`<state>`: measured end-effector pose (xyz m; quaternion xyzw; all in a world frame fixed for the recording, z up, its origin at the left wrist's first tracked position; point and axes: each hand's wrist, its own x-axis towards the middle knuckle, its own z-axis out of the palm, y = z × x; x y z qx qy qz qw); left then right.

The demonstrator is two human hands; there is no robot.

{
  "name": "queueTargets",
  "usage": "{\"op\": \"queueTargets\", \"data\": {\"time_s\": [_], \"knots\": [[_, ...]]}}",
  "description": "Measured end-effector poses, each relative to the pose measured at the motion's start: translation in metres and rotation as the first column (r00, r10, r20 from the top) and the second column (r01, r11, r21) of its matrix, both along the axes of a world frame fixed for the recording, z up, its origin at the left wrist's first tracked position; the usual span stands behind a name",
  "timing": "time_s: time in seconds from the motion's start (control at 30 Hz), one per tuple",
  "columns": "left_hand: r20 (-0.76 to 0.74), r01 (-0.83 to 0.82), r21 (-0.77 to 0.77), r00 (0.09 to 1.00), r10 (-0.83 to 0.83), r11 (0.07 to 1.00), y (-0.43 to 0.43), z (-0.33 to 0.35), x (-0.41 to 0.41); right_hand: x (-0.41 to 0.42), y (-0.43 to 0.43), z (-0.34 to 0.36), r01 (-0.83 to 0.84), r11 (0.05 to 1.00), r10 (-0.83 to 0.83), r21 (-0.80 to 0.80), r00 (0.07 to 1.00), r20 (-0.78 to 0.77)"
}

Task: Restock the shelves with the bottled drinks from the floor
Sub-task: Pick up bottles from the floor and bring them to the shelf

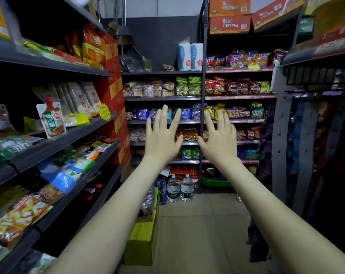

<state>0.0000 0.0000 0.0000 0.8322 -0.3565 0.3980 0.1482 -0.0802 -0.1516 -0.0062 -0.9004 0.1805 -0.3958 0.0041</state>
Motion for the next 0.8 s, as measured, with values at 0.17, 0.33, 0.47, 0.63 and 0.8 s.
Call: {"op": "queueTargets", "data": {"time_s": [0.17, 0.33, 0.47, 0.63, 0.8], "knots": [[-0.121, 0.017, 0.116, 0.993, -0.003, 0.993, -0.033, -0.042, 0.053, 0.057, -0.032, -0.039, -0.002, 0.994, 0.011, 0.113, 0.996, -0.085], [-0.183, 0.075, 0.119, 0.982, -0.052, 0.990, -0.071, -0.072, 0.150, 0.154, -0.075, -0.076, -0.011, 0.978, 0.036, 0.210, 0.993, -0.115], [-0.239, 0.126, 0.123, 0.966, -0.094, 0.984, -0.107, -0.086, 0.249, 0.246, -0.123, -0.094, 0.007, 0.957, 0.019, 0.291, 0.996, -0.086], [-0.301, 0.235, 0.130, 0.935, -0.188, 0.963, -0.186, -0.081, 0.369, 0.336, -0.202, -0.090, 0.126, 0.920, -0.104, 0.372, 0.992, -0.078], [-0.381, 0.401, 0.125, 0.864, -0.329, 0.907, -0.309, -0.092, 0.437, 0.385, -0.304, -0.104, 0.294, 0.883, -0.276, 0.366, 0.956, -0.103]]}}
